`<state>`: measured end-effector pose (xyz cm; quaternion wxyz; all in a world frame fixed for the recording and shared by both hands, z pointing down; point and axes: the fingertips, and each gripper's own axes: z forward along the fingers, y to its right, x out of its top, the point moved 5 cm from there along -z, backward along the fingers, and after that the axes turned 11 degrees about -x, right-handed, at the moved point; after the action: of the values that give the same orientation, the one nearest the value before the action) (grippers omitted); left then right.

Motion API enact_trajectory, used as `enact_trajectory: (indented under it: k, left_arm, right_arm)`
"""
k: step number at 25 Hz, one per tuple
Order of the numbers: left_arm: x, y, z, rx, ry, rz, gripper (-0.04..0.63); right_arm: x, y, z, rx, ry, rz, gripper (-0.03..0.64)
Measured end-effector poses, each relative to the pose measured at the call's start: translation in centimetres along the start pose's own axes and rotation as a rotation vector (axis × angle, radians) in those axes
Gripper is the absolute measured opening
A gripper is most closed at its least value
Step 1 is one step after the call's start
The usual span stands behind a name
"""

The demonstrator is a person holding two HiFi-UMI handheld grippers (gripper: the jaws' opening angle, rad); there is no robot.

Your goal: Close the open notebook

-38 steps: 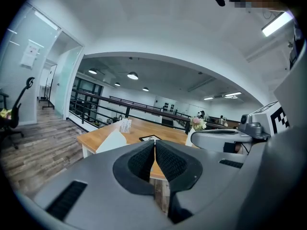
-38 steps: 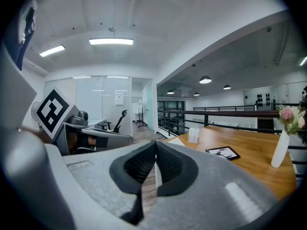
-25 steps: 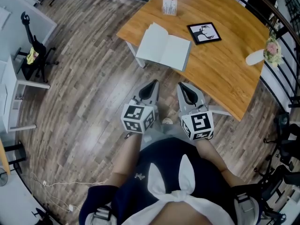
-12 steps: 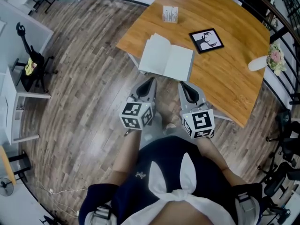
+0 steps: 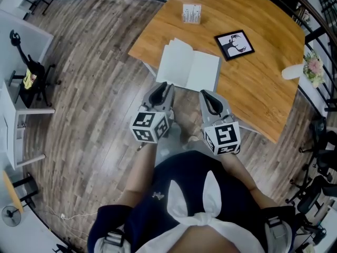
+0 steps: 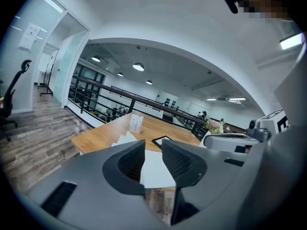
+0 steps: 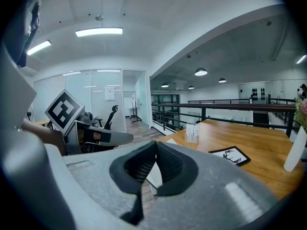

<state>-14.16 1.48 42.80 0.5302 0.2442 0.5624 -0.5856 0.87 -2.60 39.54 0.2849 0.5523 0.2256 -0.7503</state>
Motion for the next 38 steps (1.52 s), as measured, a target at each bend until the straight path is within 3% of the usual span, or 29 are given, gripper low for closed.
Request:
enact_trajectory:
  k: [3,6,24,38]
  left_arm:
    - [0.1,-0.6,0.6,-0.037,-0.007,-0.008,0.177]
    - [0.2,-1.5,1.4,-0.038,-0.024,0.002,0.207]
    - [-0.8,-7.8,2.4,-0.004,-0.112,-0.061,0.241]
    - [-3.0,-13.0,3.7,-0.034,-0.19,-0.13,0.258]
  right_arm:
    - [-0.1,-0.1,1.1,0.001,-0.011,0.001,-0.002]
    - [-0.2,-0.1,2.1,0.003,-0.021,0.001,-0.002]
    - [-0.7,-0.5,6.0,0.002,-0.09,-0.029,-0.002]
    - [-1.3,-1.2,9.1,-0.018,-0.135,-0.034,-0.002]
